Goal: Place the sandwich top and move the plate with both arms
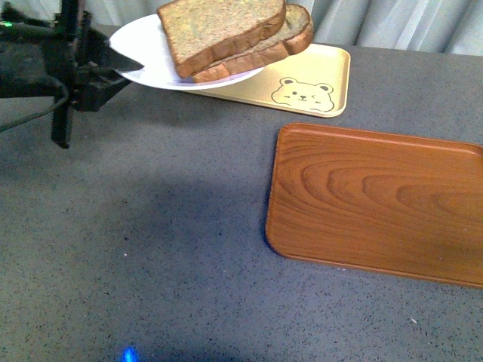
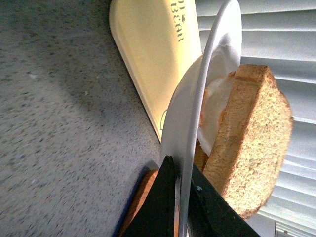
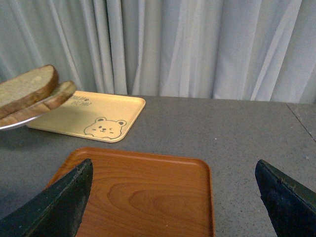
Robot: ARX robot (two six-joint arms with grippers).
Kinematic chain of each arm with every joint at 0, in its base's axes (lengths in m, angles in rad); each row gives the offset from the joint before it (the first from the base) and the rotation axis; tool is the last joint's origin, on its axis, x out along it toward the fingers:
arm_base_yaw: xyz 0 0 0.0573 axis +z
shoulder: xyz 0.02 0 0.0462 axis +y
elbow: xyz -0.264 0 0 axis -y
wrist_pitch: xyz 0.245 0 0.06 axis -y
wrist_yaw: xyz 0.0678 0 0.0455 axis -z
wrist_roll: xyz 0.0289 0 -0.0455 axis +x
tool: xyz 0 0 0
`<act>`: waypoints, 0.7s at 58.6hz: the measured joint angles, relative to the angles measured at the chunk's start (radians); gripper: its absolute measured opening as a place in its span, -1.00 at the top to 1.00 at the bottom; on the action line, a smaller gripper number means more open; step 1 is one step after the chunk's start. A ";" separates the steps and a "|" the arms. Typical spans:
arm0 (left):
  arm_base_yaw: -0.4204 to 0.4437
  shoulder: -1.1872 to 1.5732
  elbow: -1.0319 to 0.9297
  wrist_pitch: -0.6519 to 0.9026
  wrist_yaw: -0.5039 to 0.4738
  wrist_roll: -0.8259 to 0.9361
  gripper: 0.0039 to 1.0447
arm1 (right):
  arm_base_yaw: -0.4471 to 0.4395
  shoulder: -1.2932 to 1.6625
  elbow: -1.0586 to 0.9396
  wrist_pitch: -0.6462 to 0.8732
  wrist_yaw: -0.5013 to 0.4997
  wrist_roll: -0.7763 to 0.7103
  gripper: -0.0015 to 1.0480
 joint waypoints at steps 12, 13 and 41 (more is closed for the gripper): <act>-0.071 0.199 0.296 -0.132 0.012 0.033 0.97 | 0.000 0.000 0.000 0.000 0.000 0.000 -0.82; -0.074 0.209 0.311 -0.139 0.013 0.034 0.97 | 0.000 0.000 0.000 0.000 0.000 0.000 -0.82; -0.140 0.512 0.811 -0.403 0.008 0.114 0.97 | 0.000 0.000 0.000 0.000 0.000 0.000 -0.82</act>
